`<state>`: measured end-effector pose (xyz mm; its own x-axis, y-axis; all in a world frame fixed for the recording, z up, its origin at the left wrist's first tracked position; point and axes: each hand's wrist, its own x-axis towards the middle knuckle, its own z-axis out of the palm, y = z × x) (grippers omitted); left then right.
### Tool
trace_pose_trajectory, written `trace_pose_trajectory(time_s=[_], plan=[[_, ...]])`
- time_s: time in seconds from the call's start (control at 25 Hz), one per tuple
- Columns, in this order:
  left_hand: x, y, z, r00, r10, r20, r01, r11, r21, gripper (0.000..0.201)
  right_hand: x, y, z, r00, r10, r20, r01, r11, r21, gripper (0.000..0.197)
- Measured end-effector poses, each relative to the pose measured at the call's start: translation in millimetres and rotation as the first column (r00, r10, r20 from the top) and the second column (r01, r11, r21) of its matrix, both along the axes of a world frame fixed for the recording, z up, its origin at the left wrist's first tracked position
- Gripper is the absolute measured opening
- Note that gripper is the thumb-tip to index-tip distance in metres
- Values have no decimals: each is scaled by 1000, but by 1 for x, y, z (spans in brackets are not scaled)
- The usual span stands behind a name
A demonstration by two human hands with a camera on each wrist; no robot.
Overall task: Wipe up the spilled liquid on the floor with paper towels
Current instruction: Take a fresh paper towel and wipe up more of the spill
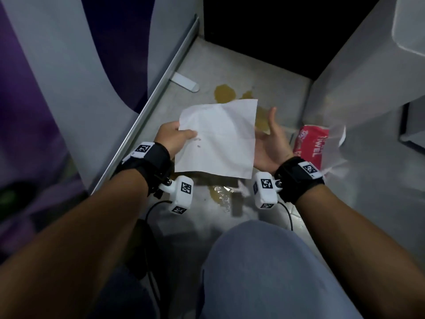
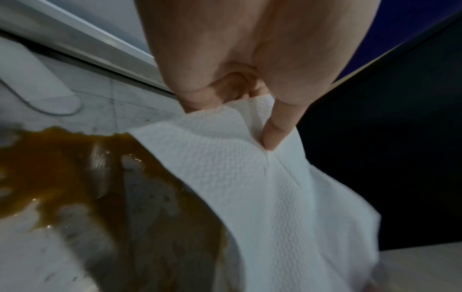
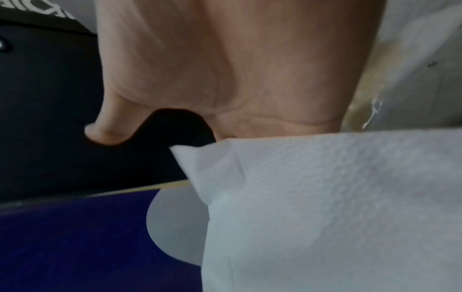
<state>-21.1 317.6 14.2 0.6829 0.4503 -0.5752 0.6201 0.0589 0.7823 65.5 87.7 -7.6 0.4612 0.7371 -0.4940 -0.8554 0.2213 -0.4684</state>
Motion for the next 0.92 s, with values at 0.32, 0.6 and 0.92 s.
trace_pose_trajectory(time_s=[0.32,0.6,0.92], plan=[[-16,14,-15,998,67,-16,-68,996,-61,27,9,19,-46,939,83,333,119,831,-544,27],[-25,25,-19,989,145,-1,-137,932,-335,25,14,22,-40,920,21,392,229,782,-580,20],[-29,17,-17,993,107,55,-95,977,-191,47,17,18,-33,973,-28,227,126,894,-429,30]])
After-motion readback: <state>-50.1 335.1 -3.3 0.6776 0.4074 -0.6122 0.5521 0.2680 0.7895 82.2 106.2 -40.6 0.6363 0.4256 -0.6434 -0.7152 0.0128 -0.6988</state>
